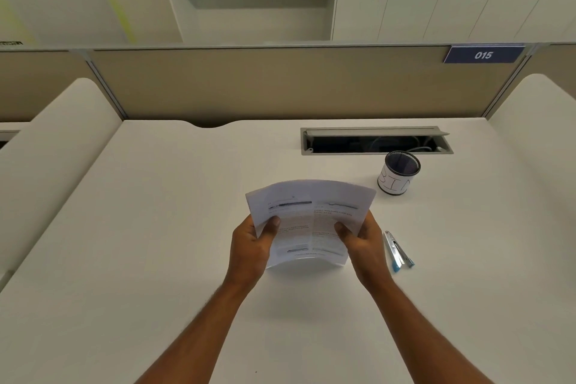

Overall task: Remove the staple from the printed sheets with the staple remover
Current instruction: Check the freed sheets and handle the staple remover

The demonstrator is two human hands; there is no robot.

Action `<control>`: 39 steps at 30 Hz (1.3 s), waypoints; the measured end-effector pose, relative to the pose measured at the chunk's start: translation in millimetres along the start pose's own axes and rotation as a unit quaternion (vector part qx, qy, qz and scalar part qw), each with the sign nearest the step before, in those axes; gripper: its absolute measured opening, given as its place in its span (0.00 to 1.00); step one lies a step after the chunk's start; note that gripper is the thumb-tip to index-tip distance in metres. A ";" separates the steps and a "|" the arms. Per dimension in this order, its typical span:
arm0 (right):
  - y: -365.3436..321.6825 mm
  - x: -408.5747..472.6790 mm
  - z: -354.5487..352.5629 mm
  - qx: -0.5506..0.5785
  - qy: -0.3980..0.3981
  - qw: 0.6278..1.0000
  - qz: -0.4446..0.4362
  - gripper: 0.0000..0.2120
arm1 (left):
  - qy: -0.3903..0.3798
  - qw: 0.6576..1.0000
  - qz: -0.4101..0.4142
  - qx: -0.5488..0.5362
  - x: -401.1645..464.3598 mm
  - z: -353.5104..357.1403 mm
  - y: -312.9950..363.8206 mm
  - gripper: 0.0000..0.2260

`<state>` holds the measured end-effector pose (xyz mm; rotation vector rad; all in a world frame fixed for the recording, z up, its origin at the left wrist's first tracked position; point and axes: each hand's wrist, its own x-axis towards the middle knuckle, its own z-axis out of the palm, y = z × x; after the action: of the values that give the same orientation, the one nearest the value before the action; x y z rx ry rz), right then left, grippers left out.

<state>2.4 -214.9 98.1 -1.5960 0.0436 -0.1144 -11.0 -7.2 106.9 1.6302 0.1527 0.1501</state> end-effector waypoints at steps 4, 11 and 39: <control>7.6 0.9 -3.7 0.012 0.007 1.000 0.007 0.12 | 0.005 1.000 -0.001 0.000 0.6 -0.9 -2.5 0.09; 13.0 1.2 -3.1 0.012 0.021 0.999 0.027 0.11 | 0.002 1.000 -0.004 -0.003 -0.4 1.6 -3.1 0.10; -7.5 -12.4 -4.2 -0.074 -0.019 0.991 0.110 0.04 | -0.023 0.994 -0.104 -0.016 18.9 -22.8 17.4 0.11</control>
<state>-10.7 -217.5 105.1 -1.7303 0.2020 0.0923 3.4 17.6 125.8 1.5748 0.2822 -0.0434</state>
